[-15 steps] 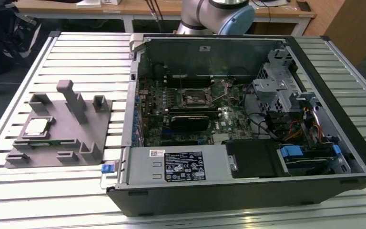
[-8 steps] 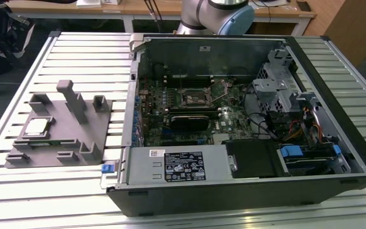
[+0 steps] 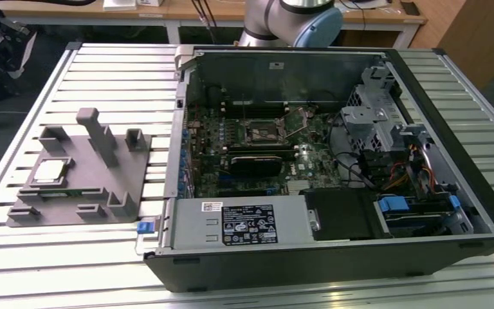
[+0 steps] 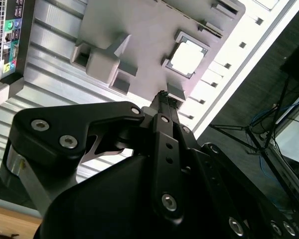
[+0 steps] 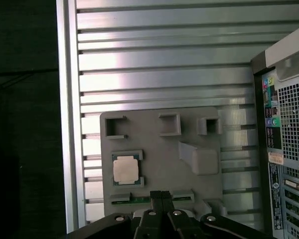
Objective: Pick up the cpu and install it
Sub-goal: 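Reach for the cpu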
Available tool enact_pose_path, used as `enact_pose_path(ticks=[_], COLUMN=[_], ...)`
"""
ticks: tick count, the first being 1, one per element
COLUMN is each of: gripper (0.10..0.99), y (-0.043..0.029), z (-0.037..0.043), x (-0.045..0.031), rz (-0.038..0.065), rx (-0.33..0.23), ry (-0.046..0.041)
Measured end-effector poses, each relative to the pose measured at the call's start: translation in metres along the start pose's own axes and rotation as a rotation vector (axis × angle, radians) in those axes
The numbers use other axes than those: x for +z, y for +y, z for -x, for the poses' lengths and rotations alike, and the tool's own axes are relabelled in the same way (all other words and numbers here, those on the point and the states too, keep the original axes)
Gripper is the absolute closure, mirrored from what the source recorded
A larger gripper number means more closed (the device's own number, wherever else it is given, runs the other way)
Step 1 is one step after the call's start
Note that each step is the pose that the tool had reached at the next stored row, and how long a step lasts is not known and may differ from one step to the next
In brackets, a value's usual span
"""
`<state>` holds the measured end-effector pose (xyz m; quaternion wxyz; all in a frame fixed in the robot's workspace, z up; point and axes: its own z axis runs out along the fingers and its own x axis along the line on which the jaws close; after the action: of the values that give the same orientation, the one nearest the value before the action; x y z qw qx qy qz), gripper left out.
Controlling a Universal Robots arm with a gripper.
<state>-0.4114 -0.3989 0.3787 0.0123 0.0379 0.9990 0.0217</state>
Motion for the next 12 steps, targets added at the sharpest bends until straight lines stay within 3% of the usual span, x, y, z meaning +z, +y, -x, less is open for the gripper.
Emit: enact_pose_path(ticks=[12], gripper=[0.98], y=[-0.0019], z=[-0.0222], x=[0.0032], rz=[0.0], rx=[0.0], ry=[0.0008])
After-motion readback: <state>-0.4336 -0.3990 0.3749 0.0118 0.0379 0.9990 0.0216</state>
